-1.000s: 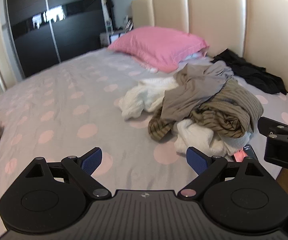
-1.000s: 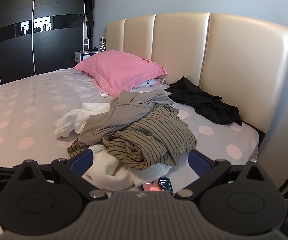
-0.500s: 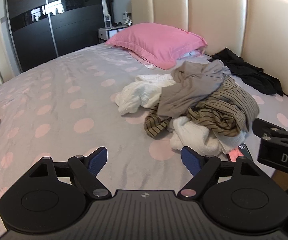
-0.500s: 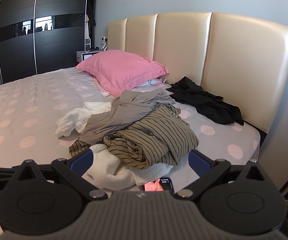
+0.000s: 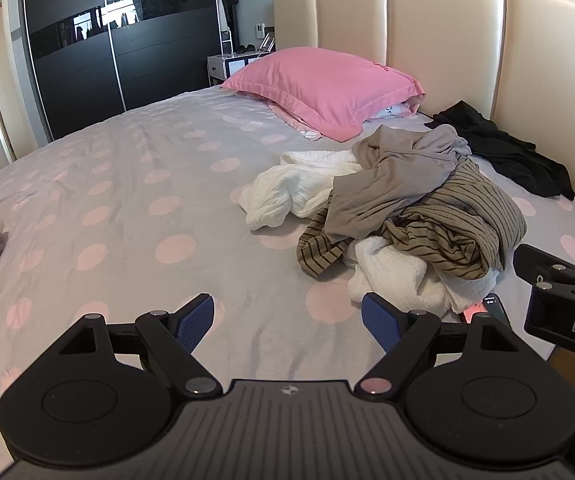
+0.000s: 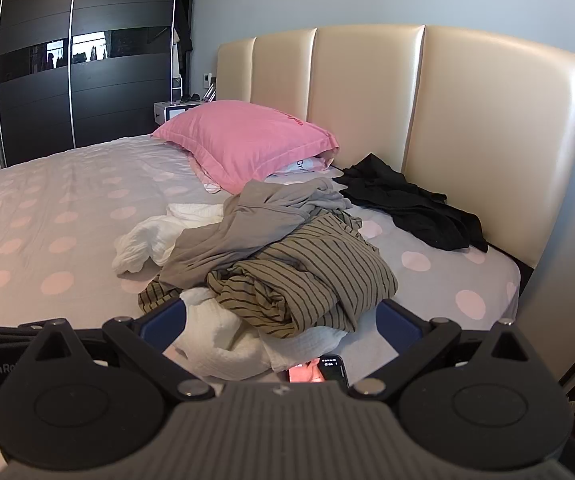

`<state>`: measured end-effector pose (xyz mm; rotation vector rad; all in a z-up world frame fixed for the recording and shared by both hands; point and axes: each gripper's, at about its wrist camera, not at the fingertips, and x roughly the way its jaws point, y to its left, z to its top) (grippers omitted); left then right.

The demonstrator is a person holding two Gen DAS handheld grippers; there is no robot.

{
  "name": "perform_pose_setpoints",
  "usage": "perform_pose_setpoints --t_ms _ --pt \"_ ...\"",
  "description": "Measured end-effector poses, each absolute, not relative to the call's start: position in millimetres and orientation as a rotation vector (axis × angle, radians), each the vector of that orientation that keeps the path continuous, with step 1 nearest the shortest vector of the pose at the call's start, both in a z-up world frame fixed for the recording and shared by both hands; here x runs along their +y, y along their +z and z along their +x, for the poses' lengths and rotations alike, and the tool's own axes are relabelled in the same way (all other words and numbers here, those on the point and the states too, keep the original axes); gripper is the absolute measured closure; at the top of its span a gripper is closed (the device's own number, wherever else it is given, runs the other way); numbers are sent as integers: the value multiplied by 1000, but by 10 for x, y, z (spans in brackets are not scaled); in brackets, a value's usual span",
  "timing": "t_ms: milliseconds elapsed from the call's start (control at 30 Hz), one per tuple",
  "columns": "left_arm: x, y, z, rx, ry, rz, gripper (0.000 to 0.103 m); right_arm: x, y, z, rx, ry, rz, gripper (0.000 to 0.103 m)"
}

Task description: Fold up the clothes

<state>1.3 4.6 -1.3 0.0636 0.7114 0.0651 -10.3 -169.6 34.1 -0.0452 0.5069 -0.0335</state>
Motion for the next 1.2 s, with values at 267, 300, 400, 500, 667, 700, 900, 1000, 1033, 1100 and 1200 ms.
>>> perform_pose_setpoints --t_ms 267,300,400,500,667,700,900,1000,1033,1100,1200 --pt "27 -32 9 712 65 72 22 -1691 337 -109 504 -32 -49 1" --pt "22 -35 11 712 65 73 22 -1694 339 -111 505 -32 -49 1" --pt "26 -36 10 713 64 68 22 -1690 343 -113 504 -31 -51 1" --pt "22 -37 -2 711 69 72 22 -1691 342 -114 504 -31 -51 1" --pt "36 -43 -11 713 70 69 22 -1706 345 -113 504 -30 -50 1" --pt "40 -41 -12 713 70 70 22 -1707 346 -114 505 -29 -51 1" --pt "46 -45 -16 714 74 73 22 -1711 351 -108 506 -28 -53 1" --pt "48 -46 -13 715 77 78 22 -1707 352 -108 507 -26 -54 1" --pt "55 -46 -14 715 78 80 22 -1706 352 -106 508 -26 -54 1" --pt "56 -42 -7 717 78 79 22 -1703 351 -102 510 -26 -54 1" --pt "60 -36 -2 719 77 77 22 -1694 346 -93 514 -27 -56 1"
